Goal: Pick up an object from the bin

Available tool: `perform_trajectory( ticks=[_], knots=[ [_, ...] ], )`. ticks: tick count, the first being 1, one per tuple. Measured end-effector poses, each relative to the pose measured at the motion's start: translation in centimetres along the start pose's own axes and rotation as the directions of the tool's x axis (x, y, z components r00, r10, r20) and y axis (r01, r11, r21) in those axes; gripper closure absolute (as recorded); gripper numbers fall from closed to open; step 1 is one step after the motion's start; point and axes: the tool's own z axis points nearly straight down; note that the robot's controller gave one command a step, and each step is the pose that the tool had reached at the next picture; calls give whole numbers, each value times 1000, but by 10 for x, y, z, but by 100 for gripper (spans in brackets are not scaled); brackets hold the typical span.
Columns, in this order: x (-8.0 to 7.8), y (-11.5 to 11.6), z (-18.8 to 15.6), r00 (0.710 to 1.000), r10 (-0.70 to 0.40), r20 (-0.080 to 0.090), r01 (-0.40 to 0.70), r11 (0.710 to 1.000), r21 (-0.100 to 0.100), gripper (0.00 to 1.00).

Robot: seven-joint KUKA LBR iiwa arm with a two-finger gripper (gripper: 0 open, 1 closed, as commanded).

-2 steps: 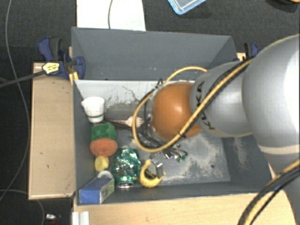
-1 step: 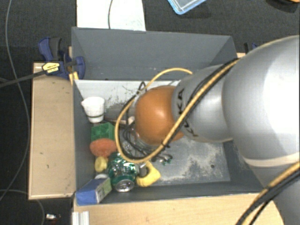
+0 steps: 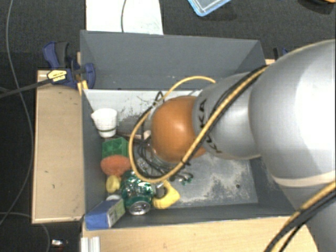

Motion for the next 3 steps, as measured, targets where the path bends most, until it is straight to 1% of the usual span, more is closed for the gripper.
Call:
perform_trajectory(
  ticks=[1,2,3],
  knots=[
    [-6,0,-167,1000,17,7,-17,1000,1,100],
    [-5,0,-165,1000,16,3,-16,1000,0,100],
    [3,-14,-124,998,-66,9,66,998,2,100]
  ],
)
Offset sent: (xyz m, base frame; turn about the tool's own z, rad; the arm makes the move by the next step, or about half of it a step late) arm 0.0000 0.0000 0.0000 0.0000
